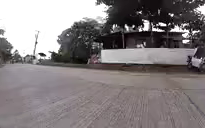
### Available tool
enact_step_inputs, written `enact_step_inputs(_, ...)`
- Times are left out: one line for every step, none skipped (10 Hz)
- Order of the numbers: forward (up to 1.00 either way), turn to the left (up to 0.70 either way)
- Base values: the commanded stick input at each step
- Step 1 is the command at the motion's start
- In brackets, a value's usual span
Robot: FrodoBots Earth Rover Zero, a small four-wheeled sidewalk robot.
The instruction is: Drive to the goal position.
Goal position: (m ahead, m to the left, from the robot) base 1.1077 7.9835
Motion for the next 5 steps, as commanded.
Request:
enact_step_inputs(0.0,0.0)
enact_step_inputs(0.0,0.0)
enact_step_inputs(0.0,0.0)
enact_step_inputs(-0.28,0.0)
enact_step_inputs(-0.7,0.0)
